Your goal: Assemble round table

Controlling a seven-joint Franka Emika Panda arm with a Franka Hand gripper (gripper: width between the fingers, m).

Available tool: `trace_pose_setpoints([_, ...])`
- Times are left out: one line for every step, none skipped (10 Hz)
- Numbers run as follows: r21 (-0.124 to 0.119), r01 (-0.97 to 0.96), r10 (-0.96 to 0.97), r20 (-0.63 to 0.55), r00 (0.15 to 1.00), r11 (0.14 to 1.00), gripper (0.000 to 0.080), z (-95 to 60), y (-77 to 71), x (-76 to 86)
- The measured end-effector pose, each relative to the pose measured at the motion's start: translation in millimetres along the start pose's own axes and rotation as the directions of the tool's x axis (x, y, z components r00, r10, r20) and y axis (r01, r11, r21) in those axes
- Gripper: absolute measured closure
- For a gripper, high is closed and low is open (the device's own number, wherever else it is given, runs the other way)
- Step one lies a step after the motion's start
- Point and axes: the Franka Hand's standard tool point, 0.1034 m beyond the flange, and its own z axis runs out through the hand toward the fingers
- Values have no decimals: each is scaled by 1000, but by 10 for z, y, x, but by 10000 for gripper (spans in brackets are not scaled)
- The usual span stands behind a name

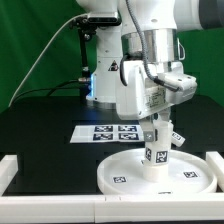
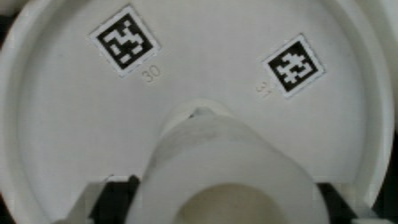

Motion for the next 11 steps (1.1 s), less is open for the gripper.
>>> trace_pose_setpoints([0,32,-32,0,1000,1000,390,0,1,-1])
trace_pose_setpoints([0,60,-60,0,998,998,390,-1,-4,3])
trace_pose_setpoints([6,266,-266,3,964,964,238,-24,-39,17])
trace_pose_setpoints([21,429,-429,-1,903,903,178,-36,-49,9])
trace_pose_setpoints([20,558,-558,-2,830,830,178,-30,-3,-4])
trace_pose_setpoints([14,664,-664,-1,748,748,155,-12,39,-3])
trace_pose_setpoints([14,666,-666,-3,746,745,155,-12,27,8])
trace_pose_setpoints([12,716,-715,-7,699,698,151,-12,21,15])
trace_pose_setpoints([10,752,-752,-10,659,659,151,-11,19,18])
trace_pose_setpoints([5,822,-822,-15,570,570,151,-13,15,18])
trace_pose_setpoints([-12,935,-935,-22,353,354,151,-16,14,3])
